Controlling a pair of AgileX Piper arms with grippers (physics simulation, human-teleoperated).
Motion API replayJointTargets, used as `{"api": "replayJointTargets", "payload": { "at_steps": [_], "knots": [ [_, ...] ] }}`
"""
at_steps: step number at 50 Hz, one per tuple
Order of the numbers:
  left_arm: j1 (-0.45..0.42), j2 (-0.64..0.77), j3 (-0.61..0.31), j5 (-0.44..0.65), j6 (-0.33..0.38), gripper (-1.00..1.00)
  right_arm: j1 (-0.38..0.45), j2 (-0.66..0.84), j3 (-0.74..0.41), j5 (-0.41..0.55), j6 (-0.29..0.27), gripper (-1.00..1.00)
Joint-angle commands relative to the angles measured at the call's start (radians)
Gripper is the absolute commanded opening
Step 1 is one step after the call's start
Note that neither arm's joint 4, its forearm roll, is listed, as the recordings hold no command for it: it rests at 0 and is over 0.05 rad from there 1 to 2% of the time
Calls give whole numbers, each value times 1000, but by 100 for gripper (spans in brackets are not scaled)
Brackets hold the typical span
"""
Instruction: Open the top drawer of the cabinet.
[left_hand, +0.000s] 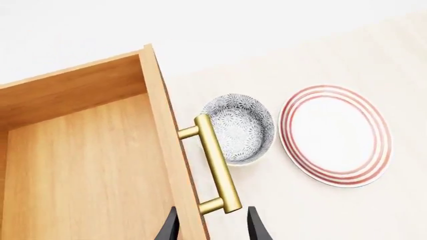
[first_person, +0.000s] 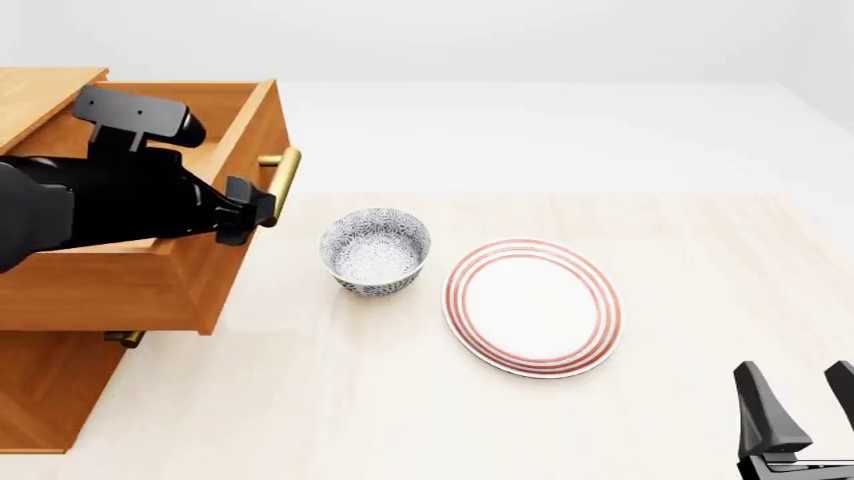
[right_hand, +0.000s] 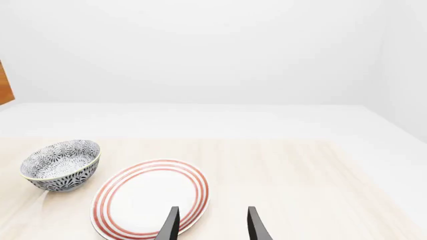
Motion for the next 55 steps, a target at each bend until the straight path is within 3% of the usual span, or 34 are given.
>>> {"api": "replayJointTargets", "payload": {
  "at_steps": [1, 22, 55],
  "knots": [
    [-120, 84, 15, -18, 76, 100, 0, 0, 0, 0, 0, 100],
    [-94, 60, -45, 38, 101, 100, 0, 0, 0, 0, 0, 100],
    [-57, 113, -256, 156, 174, 100, 0, 0, 0, 0, 0, 100]
  ]
}}
